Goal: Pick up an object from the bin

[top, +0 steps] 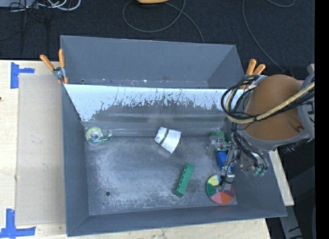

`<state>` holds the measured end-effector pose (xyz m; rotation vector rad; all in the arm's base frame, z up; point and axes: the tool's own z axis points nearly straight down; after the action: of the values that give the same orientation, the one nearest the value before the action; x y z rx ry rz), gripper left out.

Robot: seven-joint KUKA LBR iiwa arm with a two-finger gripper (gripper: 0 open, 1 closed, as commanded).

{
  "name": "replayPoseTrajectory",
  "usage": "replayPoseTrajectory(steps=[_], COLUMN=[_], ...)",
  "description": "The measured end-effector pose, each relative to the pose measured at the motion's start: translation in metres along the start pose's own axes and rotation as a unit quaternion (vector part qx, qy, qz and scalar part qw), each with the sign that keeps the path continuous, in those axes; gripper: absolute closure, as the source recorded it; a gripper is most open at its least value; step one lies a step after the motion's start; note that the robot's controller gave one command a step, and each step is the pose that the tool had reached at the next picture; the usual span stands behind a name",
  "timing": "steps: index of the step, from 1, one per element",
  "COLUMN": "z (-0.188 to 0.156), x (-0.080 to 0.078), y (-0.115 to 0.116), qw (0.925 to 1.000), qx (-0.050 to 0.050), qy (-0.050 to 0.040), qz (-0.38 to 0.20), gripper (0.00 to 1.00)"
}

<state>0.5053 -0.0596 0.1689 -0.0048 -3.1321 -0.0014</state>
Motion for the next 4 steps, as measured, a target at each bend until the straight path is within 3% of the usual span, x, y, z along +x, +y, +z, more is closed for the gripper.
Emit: replayPoseTrajectory(steps=[1, 2, 3, 4], z=[-0.004, 0.042, 0.079, 0.098], x=[-0.002, -0.01, -0.002, -0.066], y=[0.0, 0.031, 0.058, 0.039], qw=[1.0, 0.9992, 0.9911, 0.9821], qx=[0.0, 0.001, 0.0, 0.001], qy=[-0.0037, -0.004, -0.0017, -0.0046], qz=[-0.001, -0.04, -0.133, -0.189], gripper=[0.0, 0.0, 0.0, 1.0])
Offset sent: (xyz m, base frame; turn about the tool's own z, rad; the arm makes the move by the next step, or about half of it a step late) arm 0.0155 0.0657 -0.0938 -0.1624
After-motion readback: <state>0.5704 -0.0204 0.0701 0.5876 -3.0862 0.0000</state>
